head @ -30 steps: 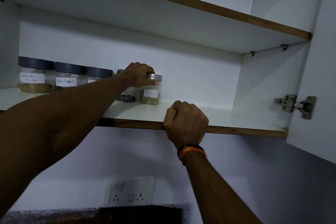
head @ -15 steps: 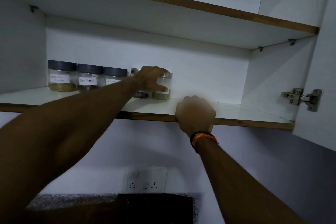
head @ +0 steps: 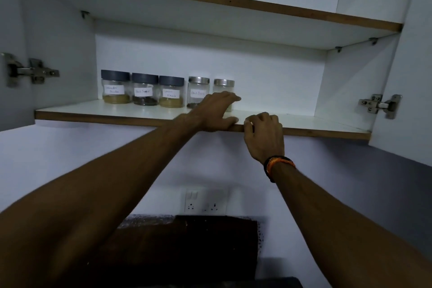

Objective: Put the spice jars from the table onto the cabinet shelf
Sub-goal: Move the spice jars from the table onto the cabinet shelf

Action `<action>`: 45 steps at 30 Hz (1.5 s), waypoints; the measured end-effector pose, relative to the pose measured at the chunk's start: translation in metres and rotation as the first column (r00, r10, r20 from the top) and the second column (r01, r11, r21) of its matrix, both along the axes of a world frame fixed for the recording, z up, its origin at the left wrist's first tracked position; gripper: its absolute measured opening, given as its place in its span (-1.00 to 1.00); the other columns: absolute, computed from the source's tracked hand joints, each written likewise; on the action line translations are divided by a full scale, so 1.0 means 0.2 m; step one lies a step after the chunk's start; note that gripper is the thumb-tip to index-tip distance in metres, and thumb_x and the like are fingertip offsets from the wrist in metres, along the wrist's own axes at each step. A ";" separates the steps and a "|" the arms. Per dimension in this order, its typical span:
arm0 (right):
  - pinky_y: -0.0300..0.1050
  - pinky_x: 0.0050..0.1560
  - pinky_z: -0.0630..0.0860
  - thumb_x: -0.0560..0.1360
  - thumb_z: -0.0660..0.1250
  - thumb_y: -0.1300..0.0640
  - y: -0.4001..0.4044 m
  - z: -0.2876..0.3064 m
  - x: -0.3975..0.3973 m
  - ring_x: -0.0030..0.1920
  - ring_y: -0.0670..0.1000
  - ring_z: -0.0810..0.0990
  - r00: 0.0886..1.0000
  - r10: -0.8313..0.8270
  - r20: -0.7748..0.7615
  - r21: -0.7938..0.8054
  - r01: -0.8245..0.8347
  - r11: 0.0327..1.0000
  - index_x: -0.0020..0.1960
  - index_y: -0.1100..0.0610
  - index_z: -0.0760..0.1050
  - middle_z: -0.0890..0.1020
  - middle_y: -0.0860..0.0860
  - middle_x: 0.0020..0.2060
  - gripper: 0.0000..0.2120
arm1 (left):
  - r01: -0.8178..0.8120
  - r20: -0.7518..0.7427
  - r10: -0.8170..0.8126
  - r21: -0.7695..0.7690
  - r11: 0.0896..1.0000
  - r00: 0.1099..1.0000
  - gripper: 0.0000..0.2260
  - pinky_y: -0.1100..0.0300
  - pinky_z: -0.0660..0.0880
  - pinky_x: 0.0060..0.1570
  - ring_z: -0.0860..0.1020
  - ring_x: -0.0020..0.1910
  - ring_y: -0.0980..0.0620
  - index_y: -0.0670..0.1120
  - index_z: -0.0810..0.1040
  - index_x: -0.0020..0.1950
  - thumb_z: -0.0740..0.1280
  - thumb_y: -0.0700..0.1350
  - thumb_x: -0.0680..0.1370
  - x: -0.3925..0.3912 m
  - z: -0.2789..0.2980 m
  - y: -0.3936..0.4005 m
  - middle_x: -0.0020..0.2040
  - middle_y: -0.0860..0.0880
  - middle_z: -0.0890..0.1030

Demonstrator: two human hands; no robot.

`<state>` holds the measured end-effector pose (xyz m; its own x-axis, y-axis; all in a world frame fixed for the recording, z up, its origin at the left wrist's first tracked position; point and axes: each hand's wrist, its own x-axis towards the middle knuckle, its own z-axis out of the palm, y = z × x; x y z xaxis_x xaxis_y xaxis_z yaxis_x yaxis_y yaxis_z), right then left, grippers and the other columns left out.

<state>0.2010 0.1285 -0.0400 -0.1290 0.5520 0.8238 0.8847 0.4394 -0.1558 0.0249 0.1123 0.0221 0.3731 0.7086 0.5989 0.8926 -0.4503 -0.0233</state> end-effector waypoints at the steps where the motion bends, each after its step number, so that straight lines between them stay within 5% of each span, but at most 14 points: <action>1: 0.06 0.12 0.41 0.61 0.18 0.08 -0.02 -0.02 0.01 0.14 0.14 0.47 1.000 0.012 -0.017 0.025 -0.011 1.000 0.15 0.15 0.60 0.58 0.12 0.10 -0.72 | 0.026 0.036 -0.027 0.012 1.000 0.999 -0.43 -0.02 0.19 0.46 0.29 0.51 -0.09 -0.08 0.30 0.55 0.35 0.06 0.58 0.03 -0.03 -0.03 0.53 -0.10 0.34; 9: 0.09 0.14 0.39 0.50 0.27 0.14 -0.22 -0.26 0.15 0.20 0.17 0.46 0.998 -0.047 -0.035 0.039 0.048 0.998 0.32 0.12 0.49 0.51 0.14 0.22 -0.62 | 0.111 -0.010 -0.111 0.161 0.981 0.994 -0.48 -0.08 0.11 0.54 0.13 0.59 -0.16 -0.16 0.34 0.52 0.31 -0.02 0.60 0.22 -0.40 -0.24 0.56 -0.17 0.28; 22: 0.07 0.24 0.42 0.52 0.30 0.17 -0.47 -0.82 0.37 0.25 0.17 0.47 0.997 -0.066 0.034 -0.339 0.073 0.938 0.36 0.13 0.47 0.49 0.17 0.28 -0.60 | 0.090 0.142 -0.053 -0.266 0.960 0.988 -0.43 0.02 0.06 0.54 0.15 0.58 -0.09 -0.09 0.24 0.58 0.31 0.00 0.60 0.41 -1.23 -0.38 0.58 -0.09 0.25; 26: 0.08 0.25 0.47 0.50 0.31 0.22 -0.58 -1.03 0.41 0.22 0.19 0.49 0.999 -0.030 0.027 -0.498 0.039 0.866 0.30 0.16 0.52 0.51 0.17 0.25 -0.63 | 0.146 0.163 -0.087 -0.393 0.908 0.983 -0.45 0.00 0.23 0.46 0.33 0.46 -0.14 -0.15 0.34 0.51 0.35 -0.05 0.55 0.47 -1.45 -0.49 0.47 -0.16 0.41; 32: 0.10 0.24 0.45 0.48 0.28 0.23 -0.76 -1.41 0.48 0.18 0.21 0.50 1.000 0.010 0.001 -0.747 -0.005 0.665 0.27 0.18 0.53 0.53 0.21 0.18 -0.64 | 0.145 0.177 -0.039 -0.640 0.754 0.983 -0.45 -0.02 0.30 0.41 0.36 0.42 -0.15 -0.15 0.34 0.50 0.37 -0.04 0.55 0.53 -1.82 -0.66 0.43 -0.16 0.42; 40: 0.00 0.18 0.50 0.48 0.33 0.17 -1.01 -1.86 0.52 0.09 0.14 0.57 0.999 0.016 0.038 -0.864 0.025 0.502 0.11 0.13 0.55 0.57 0.12 0.07 -0.79 | 0.204 0.206 -0.068 -0.766 0.610 0.976 -0.59 0.08 0.36 0.30 0.46 0.32 -0.09 -0.10 0.45 0.37 0.38 -0.14 0.53 0.55 -2.19 -0.89 0.33 -0.12 0.51; 45: 0.13 0.24 0.47 0.49 0.34 0.02 -1.09 -2.01 0.54 0.18 0.18 0.54 0.992 0.028 0.123 -0.910 0.101 0.402 0.29 0.04 0.50 0.56 0.11 0.16 -0.62 | 0.189 0.223 -0.008 -0.806 0.561 0.975 -0.55 0.14 0.36 0.20 0.50 0.29 -0.14 -0.14 0.44 0.41 0.40 -0.06 0.56 0.54 -2.31 -0.99 0.32 -0.17 0.52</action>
<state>0.3096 -0.0901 -0.4420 -0.1337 0.9723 -0.1915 0.9338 0.0589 -0.3530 0.1326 -0.0858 -0.4398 0.4263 0.8905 -0.1593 0.7877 -0.2788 0.5494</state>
